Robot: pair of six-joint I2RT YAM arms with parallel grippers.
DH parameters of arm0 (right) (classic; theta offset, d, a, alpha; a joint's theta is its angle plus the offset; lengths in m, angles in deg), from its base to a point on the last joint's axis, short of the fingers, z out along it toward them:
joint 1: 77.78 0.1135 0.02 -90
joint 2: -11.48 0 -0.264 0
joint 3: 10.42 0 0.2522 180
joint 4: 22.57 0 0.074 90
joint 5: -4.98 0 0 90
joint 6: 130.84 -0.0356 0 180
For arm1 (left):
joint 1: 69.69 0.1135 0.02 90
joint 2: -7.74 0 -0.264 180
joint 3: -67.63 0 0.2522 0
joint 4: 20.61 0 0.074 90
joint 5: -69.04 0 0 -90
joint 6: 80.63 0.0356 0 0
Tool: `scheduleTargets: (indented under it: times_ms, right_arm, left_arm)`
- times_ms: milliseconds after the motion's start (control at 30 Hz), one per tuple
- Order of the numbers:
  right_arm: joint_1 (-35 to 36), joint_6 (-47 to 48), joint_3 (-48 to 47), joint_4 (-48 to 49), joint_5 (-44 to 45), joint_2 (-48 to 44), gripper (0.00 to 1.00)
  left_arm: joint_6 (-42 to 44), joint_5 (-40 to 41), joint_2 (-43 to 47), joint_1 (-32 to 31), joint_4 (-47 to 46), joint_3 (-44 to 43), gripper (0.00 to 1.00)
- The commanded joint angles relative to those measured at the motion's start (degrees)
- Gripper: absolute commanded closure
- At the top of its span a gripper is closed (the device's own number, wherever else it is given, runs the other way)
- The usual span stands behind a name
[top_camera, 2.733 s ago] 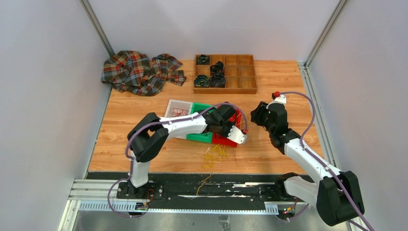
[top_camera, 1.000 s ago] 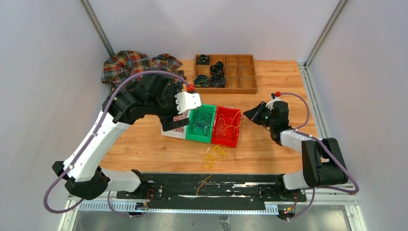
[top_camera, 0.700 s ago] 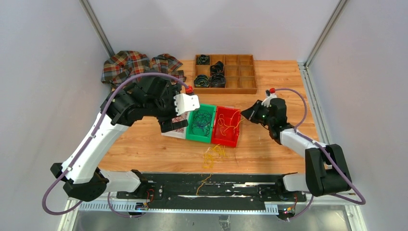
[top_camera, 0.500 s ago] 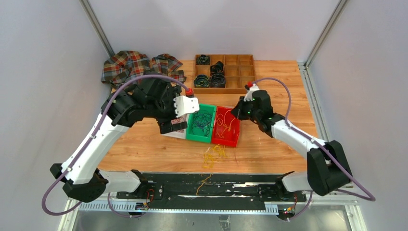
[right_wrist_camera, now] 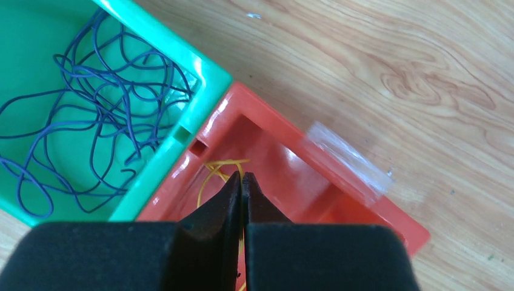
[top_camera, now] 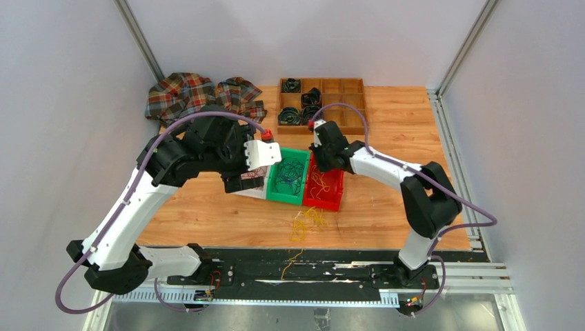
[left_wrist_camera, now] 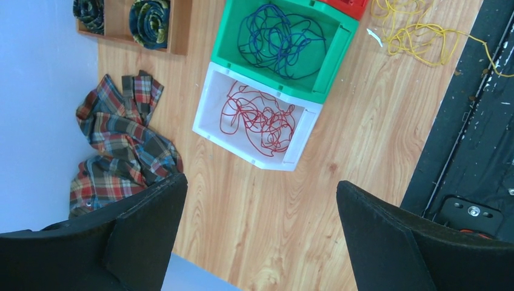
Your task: Untangle the cables
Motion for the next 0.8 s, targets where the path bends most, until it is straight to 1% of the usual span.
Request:
scheduleTargets:
  times_ms: [0, 67, 100, 200, 233, 267, 333, 433, 633, 767]
  right_arm:
    - [2.43, 3.95, -6.76, -9.31, 4.81, 4.69, 0.96]
    - [3.24, 4.79, -8.09, -10.46, 6.75, 5.34, 0.91]
    - [3.45, 4.75, -8.27, -10.75, 7.95, 5.0, 0.86]
    - [3.51, 3.73, -7.78, -10.81, 10.25, 2.48, 0.66]
    - [3.55, 3.78, -7.68, -10.79, 10.32, 1.5, 0.57]
    - [3.56, 3.89, -7.74, -10.83, 10.36, 0.62, 0.52]
    - [3.54, 4.0, -8.14, -11.05, 10.26, -0.98, 0.49]
    - [3.56, 4.44, -9.03, -11.2, 9.33, -3.5, 0.48]
    - [3.56, 5.84, -10.78, -13.95, 7.95, -5.33, 0.45]
    - [3.55, 4.95, -10.04, -14.37, 8.38, -8.53, 0.42]
  left_arm:
    - [0.9, 0.2, 1.52, 0.52, 0.43, -0.17, 0.02]
    - [0.88, 0.2, 1.98, 0.52, 0.43, 0.5, 0.02]
    - [0.87, 0.27, 2.14, 0.59, 0.49, 0.84, 0.02]
    - [0.82, 0.57, 2.79, 0.8, 0.57, 1.51, 0.02]
    - [0.84, 0.57, 3.16, 0.94, 0.53, 1.67, 0.02]
    - [0.84, 0.54, 3.27, 1.02, 0.59, 1.66, 0.02]
    - [0.77, 0.33, 3.69, 1.04, 0.56, 1.57, 0.02]
    - [0.88, -0.05, 4.28, 1.05, 0.59, 1.56, 0.02]
    - [0.92, -0.26, 4.77, 1.05, 0.62, 1.98, 0.02]
    - [1.06, -0.04, 4.55, 1.13, 0.43, 1.85, 0.02]
